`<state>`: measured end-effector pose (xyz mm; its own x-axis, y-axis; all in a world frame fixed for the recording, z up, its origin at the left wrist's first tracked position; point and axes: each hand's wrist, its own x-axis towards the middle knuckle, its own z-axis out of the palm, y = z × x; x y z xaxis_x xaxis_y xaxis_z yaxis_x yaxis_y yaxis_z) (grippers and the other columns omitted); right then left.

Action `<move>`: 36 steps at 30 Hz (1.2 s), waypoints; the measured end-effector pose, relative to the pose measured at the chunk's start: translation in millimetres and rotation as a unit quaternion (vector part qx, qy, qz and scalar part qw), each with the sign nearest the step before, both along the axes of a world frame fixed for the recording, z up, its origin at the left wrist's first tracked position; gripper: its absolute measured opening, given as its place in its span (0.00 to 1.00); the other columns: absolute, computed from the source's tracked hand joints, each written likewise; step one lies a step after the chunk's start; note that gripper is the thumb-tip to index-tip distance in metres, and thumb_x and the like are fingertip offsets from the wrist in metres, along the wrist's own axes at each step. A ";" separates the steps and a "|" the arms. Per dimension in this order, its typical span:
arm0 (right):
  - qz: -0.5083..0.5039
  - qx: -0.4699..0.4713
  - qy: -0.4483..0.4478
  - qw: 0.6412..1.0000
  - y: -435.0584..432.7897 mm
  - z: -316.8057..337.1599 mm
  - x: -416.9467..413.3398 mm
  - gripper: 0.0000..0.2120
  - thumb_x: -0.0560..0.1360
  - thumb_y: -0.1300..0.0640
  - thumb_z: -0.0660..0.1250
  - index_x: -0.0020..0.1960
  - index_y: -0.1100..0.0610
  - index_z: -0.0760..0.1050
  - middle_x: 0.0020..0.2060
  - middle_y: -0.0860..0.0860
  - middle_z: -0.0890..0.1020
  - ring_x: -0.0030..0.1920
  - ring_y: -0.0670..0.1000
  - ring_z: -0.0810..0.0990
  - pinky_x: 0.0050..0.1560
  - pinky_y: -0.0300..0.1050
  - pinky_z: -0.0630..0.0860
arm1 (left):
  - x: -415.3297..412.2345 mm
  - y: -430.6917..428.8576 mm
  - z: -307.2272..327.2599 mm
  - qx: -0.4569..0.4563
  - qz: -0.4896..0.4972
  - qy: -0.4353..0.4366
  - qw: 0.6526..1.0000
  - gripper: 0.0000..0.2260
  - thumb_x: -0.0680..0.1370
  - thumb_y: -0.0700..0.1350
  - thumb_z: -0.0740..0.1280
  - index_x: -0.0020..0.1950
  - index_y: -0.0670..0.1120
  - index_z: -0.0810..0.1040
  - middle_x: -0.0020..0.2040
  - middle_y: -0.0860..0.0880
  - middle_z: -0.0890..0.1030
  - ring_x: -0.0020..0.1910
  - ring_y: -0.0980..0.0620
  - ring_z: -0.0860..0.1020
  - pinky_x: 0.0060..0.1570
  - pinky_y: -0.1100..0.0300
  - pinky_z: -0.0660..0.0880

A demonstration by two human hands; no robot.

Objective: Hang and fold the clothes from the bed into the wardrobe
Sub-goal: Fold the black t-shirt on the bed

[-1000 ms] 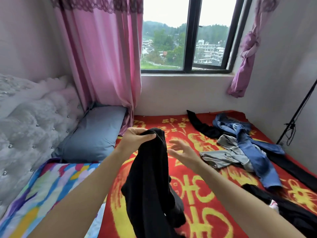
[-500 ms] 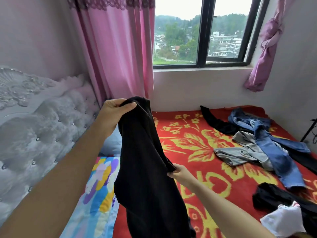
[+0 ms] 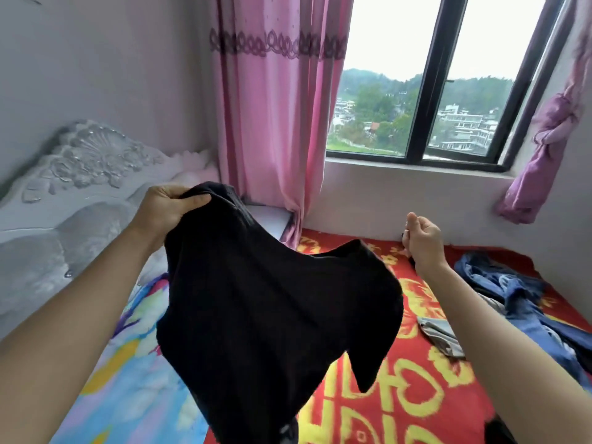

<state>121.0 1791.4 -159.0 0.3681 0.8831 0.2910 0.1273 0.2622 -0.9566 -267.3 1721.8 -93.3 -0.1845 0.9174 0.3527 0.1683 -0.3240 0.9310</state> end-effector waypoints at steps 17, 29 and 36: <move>0.234 -0.077 -0.261 0.933 -234.4 -123.1 -133.8 0.52 0.69 0.46 0.73 0.75 0.46 0.35 0.72 0.50 0.56 0.73 0.49 0.56 0.71 0.43 0.61 | 154.2 -120.8 38.0 0.068 0.076 0.040 0.994 0.06 0.72 0.40 0.72 0.48 0.48 0.81 0.28 0.61 0.80 0.29 0.66 0.77 0.34 0.74 0.72; 0.148 -0.088 -0.071 0.983 -238.4 -119.0 -21.0 0.12 0.75 0.65 0.65 0.37 0.51 0.74 0.31 0.44 0.76 0.31 0.43 0.72 0.34 0.37 0.69 | 133.8 -158.9 31.7 0.016 0.015 -0.108 0.994 0.10 0.74 0.39 0.70 0.35 0.50 0.84 0.33 0.55 0.83 0.34 0.59 0.81 0.37 0.67 0.76; 0.069 -0.081 0.022 0.994 -230.2 -92.9 29.3 0.15 0.80 0.61 0.58 0.35 0.55 0.73 0.27 0.47 0.71 0.28 0.42 0.67 0.28 0.37 0.64 | 124.2 -171.8 6.3 -0.017 0.001 -0.074 0.997 0.10 0.74 0.38 0.70 0.34 0.48 0.84 0.33 0.53 0.83 0.33 0.58 0.81 0.36 0.68 0.77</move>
<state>150.3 1561.2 -252.0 0.2497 0.9600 0.1264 0.0576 0.1156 -0.9916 -143.1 1550.0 -87.0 -0.2344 0.9279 0.2900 0.0293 -0.2915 0.9561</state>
